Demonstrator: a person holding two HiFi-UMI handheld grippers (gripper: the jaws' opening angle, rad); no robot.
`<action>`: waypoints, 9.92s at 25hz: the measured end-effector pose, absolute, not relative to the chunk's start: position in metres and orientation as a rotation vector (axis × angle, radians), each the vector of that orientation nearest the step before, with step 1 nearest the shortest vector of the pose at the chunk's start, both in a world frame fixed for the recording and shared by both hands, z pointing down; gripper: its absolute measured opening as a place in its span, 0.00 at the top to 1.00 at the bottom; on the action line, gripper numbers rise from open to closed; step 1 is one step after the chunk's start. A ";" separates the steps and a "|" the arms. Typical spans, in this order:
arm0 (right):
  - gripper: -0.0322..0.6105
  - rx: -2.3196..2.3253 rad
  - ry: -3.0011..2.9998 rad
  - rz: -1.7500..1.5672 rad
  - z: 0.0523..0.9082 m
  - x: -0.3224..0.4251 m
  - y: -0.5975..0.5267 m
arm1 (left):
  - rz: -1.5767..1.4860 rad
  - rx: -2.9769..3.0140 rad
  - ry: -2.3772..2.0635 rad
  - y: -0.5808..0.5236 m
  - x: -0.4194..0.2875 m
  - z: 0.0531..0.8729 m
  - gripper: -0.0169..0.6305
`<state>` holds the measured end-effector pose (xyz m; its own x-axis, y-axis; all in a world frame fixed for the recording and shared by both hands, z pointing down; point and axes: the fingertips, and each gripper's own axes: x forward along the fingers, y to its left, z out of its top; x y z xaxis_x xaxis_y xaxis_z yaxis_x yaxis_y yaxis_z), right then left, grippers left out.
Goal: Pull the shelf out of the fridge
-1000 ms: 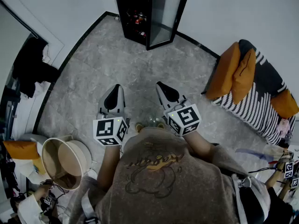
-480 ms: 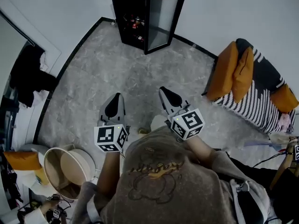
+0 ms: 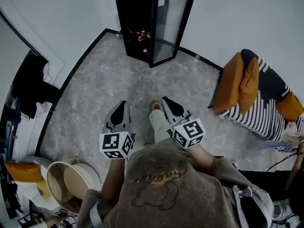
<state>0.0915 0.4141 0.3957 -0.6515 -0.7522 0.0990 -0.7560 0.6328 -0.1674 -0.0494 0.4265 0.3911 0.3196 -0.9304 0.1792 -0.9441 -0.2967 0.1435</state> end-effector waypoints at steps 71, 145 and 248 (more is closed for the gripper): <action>0.91 1.112 -2.934 0.502 0.398 0.061 -0.025 | -0.064 2.227 -1.719 -0.012 -0.060 0.379 0.96; 0.75 2.119 -2.404 1.667 0.633 -0.032 -0.371 | -0.166 2.070 -0.999 -0.406 -0.121 0.597 0.82; 0.87 2.280 -1.984 2.358 0.667 -0.020 -0.304 | -0.580 1.366 -0.995 -0.358 -0.165 0.665 0.93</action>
<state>-0.0203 -0.3037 0.6668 -0.1437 -0.9373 0.3176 -0.1527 -0.2961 -0.9429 -0.1649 -0.3579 0.6650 0.4953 -0.8341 0.2426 -0.2000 0.1623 0.9663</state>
